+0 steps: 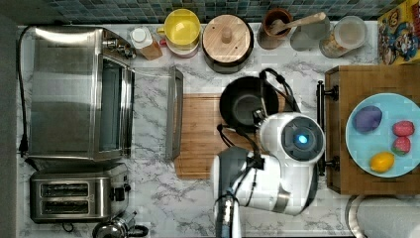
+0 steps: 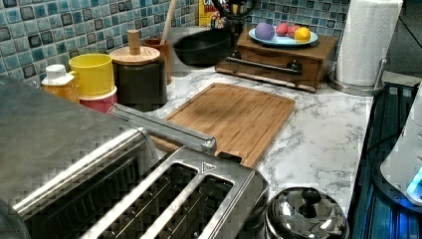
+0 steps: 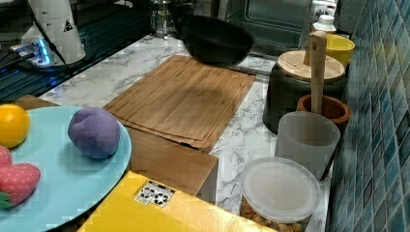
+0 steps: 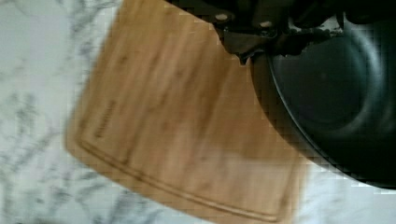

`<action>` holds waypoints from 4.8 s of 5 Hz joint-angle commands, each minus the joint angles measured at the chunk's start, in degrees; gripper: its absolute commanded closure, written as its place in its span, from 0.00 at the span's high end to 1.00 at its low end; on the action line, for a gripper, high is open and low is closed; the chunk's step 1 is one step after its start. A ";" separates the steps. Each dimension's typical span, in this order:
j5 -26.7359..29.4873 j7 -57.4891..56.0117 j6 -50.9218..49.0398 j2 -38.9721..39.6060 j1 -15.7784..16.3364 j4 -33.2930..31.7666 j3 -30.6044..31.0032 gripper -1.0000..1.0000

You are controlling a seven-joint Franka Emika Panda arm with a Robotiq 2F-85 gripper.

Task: Put the bowl on the board.

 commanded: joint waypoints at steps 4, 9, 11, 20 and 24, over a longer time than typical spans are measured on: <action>-2.63 11.15 11.51 3.85 -5.17 -5.73 -1.50 0.00; -2.36 12.71 9.59 8.46 -5.56 -1.58 -1.19 0.50; -1.39 12.38 9.74 8.46 -5.18 -1.47 -0.99 0.50; -0.11 9.49 7.76 8.22 -5.63 -0.54 -0.26 0.50; -0.11 9.49 7.76 8.22 -5.87 -0.55 -0.01 0.50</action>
